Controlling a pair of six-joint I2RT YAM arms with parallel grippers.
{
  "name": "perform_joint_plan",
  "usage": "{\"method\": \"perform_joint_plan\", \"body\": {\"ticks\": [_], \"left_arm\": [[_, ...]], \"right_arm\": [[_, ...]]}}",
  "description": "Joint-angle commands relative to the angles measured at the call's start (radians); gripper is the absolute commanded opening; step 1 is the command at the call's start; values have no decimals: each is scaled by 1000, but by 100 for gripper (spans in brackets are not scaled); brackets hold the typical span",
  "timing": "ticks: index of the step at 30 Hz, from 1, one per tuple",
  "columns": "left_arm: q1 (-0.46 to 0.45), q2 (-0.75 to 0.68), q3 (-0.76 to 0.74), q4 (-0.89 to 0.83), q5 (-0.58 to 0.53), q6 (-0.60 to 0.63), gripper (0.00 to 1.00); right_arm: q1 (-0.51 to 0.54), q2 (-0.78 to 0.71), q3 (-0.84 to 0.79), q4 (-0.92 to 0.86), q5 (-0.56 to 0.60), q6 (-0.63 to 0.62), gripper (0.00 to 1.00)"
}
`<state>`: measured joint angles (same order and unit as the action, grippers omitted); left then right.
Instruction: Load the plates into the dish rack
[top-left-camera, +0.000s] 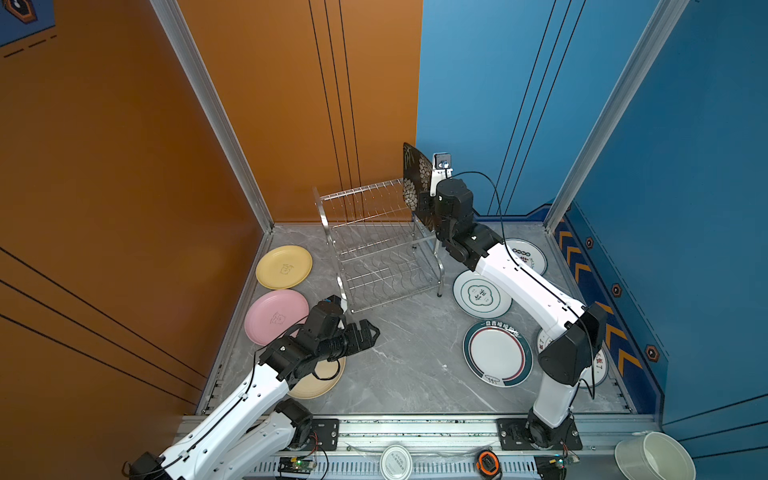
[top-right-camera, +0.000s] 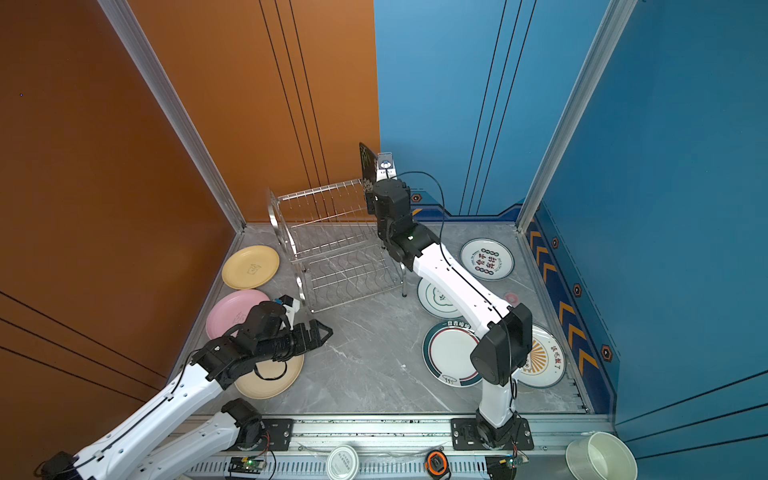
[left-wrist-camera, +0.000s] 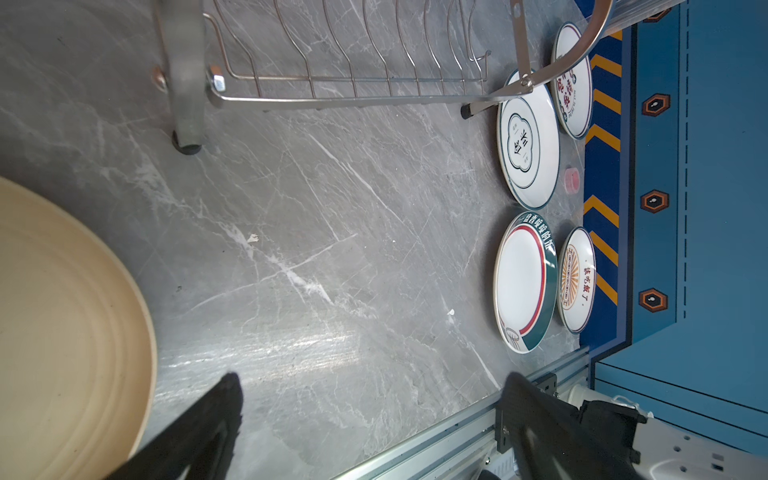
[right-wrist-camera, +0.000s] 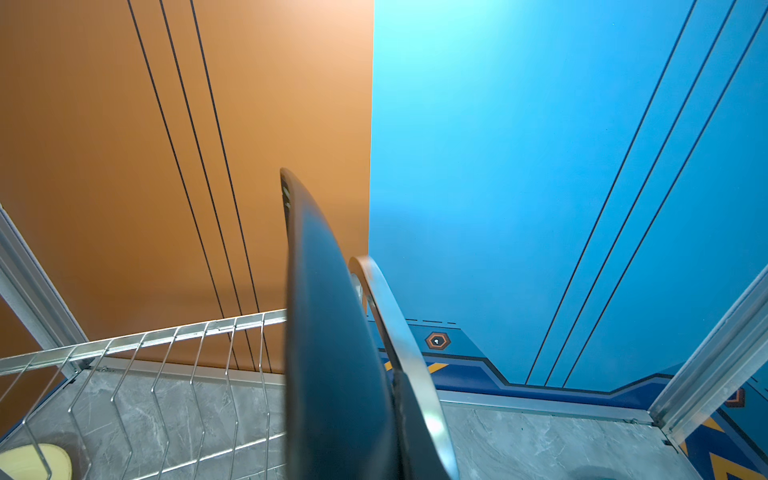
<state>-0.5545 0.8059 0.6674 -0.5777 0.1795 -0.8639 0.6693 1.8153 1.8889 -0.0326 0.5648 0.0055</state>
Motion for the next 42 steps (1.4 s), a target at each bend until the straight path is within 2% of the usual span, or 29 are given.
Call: {"method": "perform_joint_plan", "body": {"ticks": [1, 4, 11, 16, 29, 34, 42], "left_arm": [[10, -6, -18, -27, -20, 2, 98], [11, -9, -20, -27, -20, 3, 98], [11, -24, -24, -34, -23, 6, 98], [12, -37, -17, -51, -27, 9, 98], [13, -58, 14, -123, -62, 31, 98], [12, -59, 33, -171, -93, 42, 98], [13, -44, 45, -183, -106, 58, 98]], "right_arm": [[13, -70, -27, 57, 39, 1, 0], [19, -80, -47, 56, 41, 5, 4], [21, -96, -71, 44, 47, 11, 22], [18, -108, -73, 34, 50, 13, 32], [22, -190, -84, -82, -1, 71, 72], [26, -273, -153, -173, -20, 131, 81], [26, -475, -358, -357, -53, 292, 89]]}}
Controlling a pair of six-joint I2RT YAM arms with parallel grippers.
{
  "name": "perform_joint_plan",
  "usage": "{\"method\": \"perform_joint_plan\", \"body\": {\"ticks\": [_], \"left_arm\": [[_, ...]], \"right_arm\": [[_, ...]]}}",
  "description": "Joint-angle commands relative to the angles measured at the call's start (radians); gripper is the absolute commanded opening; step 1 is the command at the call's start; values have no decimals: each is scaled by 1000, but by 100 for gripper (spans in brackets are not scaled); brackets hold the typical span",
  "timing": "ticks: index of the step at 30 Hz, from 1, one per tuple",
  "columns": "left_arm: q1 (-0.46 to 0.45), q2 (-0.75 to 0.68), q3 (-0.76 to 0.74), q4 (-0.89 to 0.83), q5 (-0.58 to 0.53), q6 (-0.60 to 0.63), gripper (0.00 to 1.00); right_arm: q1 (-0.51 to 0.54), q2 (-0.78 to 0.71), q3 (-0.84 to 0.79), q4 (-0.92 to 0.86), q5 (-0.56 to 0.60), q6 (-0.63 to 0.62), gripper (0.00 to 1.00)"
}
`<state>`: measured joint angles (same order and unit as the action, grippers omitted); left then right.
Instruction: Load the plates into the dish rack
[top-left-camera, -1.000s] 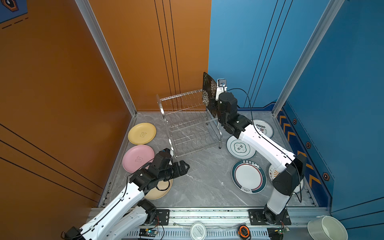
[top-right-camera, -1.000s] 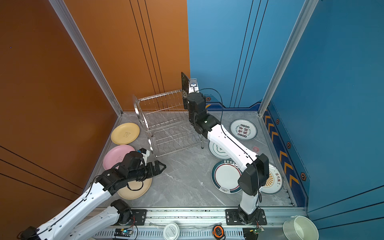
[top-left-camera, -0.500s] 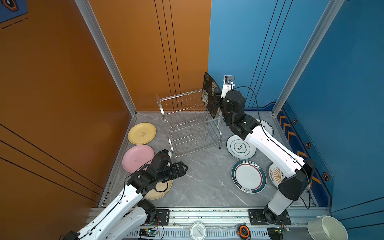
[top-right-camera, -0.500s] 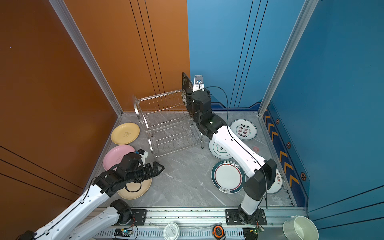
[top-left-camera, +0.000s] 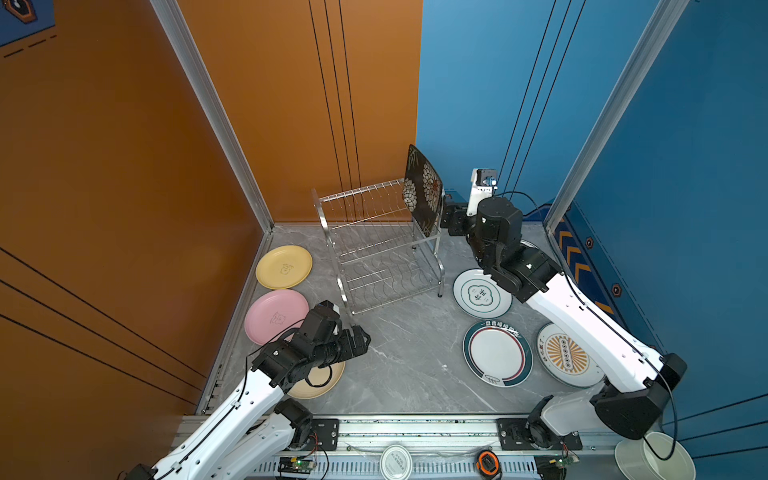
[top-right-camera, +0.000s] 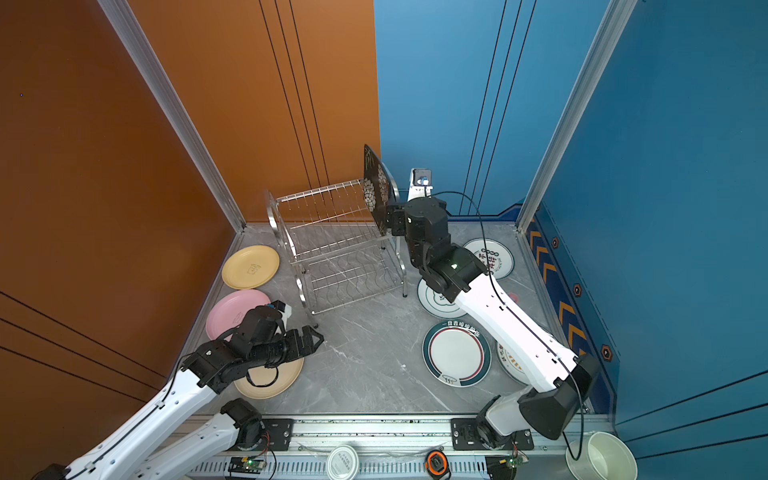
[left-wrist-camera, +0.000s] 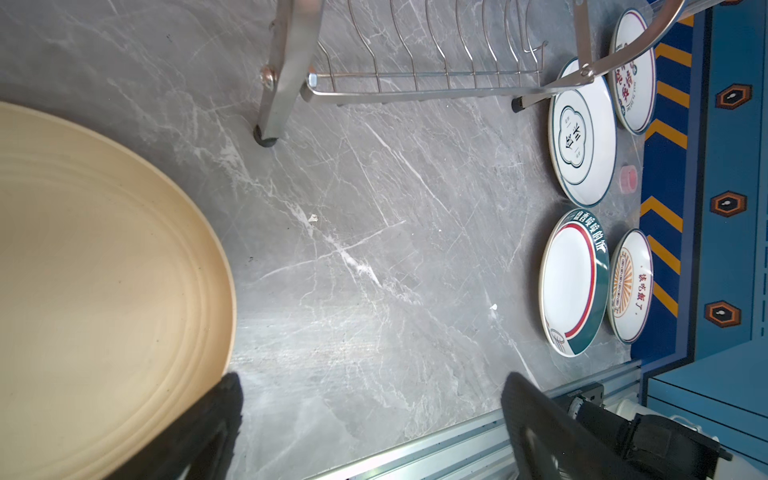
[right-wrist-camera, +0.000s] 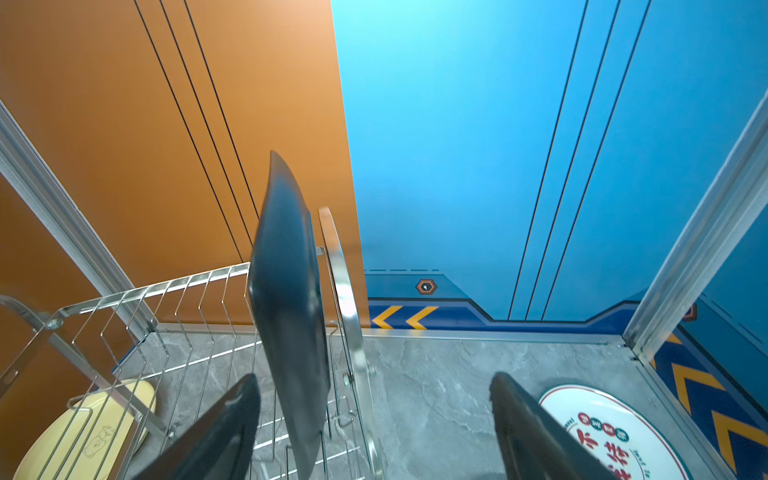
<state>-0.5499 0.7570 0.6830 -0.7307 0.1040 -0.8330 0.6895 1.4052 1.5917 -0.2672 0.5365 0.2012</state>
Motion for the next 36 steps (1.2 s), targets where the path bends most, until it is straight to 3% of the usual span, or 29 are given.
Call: {"method": "perform_joint_plan", "body": {"ticks": [1, 9, 15, 23, 36], "left_arm": [[8, 8, 29, -30, -28, 30, 98], [4, 53, 56, -29, 6, 64, 98], [1, 54, 47, -26, 20, 66, 98], [-5, 48, 27, -1, 29, 60, 98], [-19, 42, -15, 53, 54, 44, 98]], "right_arm": [[5, -92, -87, -145, -27, 119, 89], [-40, -326, -376, -314, -82, 322, 93], [-205, -396, -519, -399, -260, 398, 94], [-465, -386, -635, -426, -493, 403, 96], [-631, -245, -713, -425, -586, 367, 96]]}}
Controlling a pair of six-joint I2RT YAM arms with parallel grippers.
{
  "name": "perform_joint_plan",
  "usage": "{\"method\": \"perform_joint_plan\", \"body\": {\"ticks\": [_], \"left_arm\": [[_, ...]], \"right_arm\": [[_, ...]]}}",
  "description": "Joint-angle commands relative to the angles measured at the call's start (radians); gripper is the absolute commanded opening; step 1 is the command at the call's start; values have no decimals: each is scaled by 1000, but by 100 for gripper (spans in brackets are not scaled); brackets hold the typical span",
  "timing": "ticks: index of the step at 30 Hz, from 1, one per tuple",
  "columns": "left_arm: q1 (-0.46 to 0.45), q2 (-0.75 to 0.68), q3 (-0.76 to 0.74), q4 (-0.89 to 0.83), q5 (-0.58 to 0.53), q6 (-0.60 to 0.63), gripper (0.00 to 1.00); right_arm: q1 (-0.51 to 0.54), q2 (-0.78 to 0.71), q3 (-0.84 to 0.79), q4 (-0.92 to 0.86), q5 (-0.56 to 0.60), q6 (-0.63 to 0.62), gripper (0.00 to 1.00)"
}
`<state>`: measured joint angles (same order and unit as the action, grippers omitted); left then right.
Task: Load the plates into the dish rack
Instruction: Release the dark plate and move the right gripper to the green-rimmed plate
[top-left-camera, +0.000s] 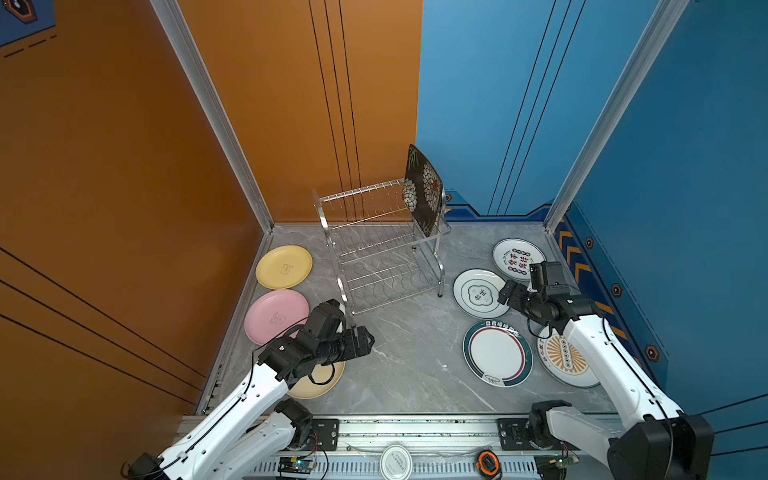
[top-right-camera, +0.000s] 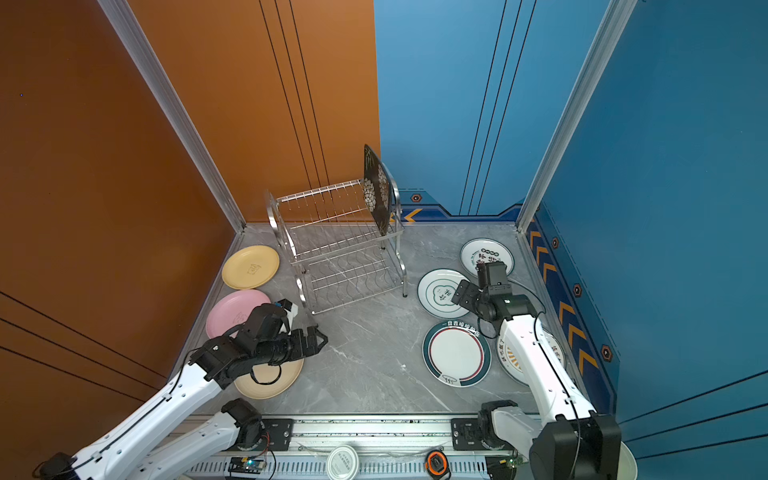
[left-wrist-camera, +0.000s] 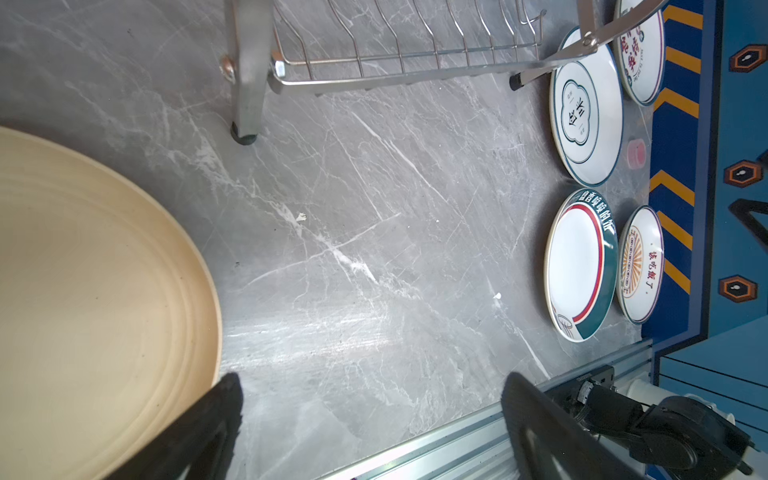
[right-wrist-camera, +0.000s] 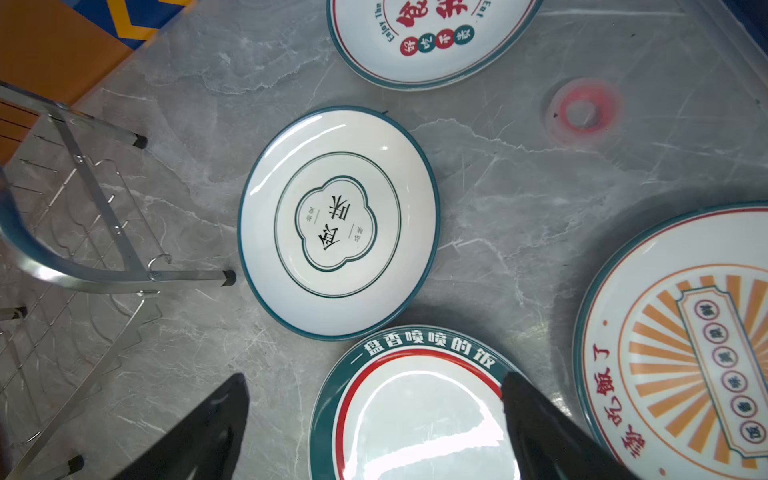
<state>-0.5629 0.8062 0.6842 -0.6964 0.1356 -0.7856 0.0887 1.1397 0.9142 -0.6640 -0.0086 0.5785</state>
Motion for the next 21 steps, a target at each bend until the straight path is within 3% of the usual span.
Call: {"method": "perform_joint_plan", "body": {"ticks": [1, 21], "left_arm": [[-6, -4, -15, 22, 25, -2, 98], [-39, -12, -26, 26, 23, -18, 98]], "right_arm": [[-42, 29, -47, -27, -51, -7, 96], [-235, 133, -188, 64, -209, -55, 99]]}}
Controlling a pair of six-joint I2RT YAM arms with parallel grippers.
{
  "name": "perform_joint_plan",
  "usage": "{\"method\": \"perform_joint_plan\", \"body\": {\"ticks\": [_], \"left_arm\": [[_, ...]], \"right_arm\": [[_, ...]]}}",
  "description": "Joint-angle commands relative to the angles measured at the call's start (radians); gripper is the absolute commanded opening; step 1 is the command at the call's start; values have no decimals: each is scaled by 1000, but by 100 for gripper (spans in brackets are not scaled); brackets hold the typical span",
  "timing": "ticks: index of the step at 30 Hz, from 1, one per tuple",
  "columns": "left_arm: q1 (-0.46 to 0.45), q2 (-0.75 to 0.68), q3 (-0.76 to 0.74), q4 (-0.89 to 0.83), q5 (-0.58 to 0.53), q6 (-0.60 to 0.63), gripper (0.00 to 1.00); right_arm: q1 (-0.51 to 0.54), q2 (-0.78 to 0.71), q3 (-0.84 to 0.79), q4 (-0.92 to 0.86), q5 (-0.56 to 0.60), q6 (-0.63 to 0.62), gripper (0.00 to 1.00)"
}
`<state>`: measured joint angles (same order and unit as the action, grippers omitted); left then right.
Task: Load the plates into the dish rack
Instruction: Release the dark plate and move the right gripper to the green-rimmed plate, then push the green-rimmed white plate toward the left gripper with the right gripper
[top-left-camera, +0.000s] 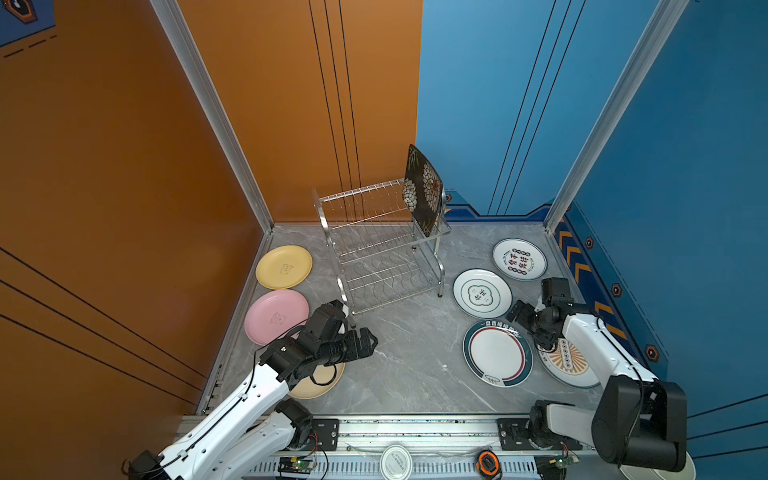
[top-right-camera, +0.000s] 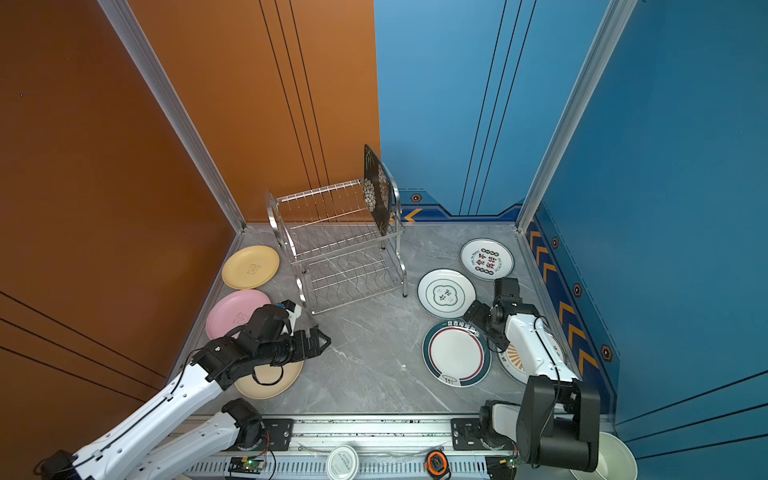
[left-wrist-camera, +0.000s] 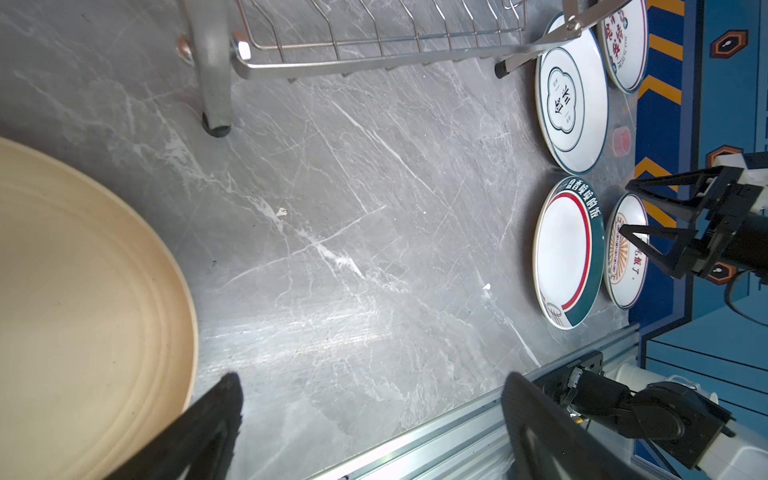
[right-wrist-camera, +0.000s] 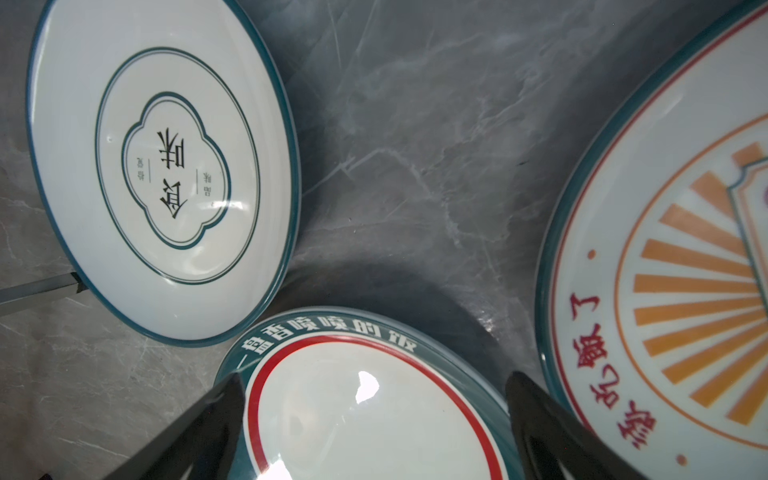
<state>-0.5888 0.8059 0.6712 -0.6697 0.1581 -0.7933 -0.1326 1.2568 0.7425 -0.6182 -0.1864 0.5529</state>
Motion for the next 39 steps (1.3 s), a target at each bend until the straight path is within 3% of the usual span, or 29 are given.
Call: {"method": "perform_joint_plan", "body": {"ticks": [1, 21, 39], "left_arm": [[-15, -12, -14, 1, -1, -12, 98], [-63, -28, -33, 14, -35, -46, 98], [-70, -13, -37, 35, -25, -37, 98]], "right_arm": [[-19, 20, -18, 20, -36, -33, 99], [-37, 20, -87, 39, -126, -39, 100], [233, -9, -103, 70, -159, 52, 100]]}}
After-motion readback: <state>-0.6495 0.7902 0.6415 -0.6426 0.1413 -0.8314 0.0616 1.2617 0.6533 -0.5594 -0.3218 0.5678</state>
